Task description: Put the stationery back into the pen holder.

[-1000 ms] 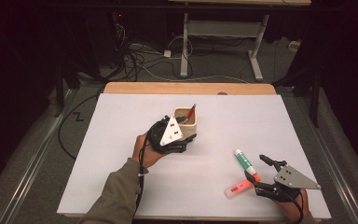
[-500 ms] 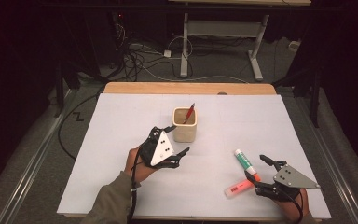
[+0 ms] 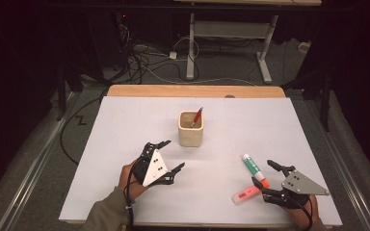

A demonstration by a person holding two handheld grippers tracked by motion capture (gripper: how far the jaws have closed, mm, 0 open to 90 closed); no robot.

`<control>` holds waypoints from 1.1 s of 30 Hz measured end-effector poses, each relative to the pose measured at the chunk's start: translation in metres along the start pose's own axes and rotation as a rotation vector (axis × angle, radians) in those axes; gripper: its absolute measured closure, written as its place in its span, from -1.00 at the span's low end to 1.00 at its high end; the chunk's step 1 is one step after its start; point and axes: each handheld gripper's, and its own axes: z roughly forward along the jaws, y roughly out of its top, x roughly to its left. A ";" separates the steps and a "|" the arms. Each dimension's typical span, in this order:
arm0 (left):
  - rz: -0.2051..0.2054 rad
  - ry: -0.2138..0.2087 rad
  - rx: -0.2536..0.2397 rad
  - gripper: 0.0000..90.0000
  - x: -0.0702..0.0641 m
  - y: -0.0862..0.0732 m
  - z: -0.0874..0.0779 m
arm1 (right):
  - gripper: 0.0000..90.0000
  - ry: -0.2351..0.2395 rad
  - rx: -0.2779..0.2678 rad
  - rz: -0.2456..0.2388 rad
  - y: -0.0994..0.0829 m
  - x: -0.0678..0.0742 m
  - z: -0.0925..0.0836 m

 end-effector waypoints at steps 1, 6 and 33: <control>-0.003 -0.001 0.001 -0.54 0.000 -0.003 -0.002 | -0.43 0.001 0.000 0.001 0.000 0.000 0.000; -0.014 0.014 0.023 -0.54 0.000 -0.016 -0.011 | -0.43 -0.001 0.006 0.005 0.001 0.000 0.000; -0.151 0.044 0.177 -0.59 -0.001 -0.078 -0.062 | -0.44 -0.028 0.045 0.039 0.001 -0.004 0.000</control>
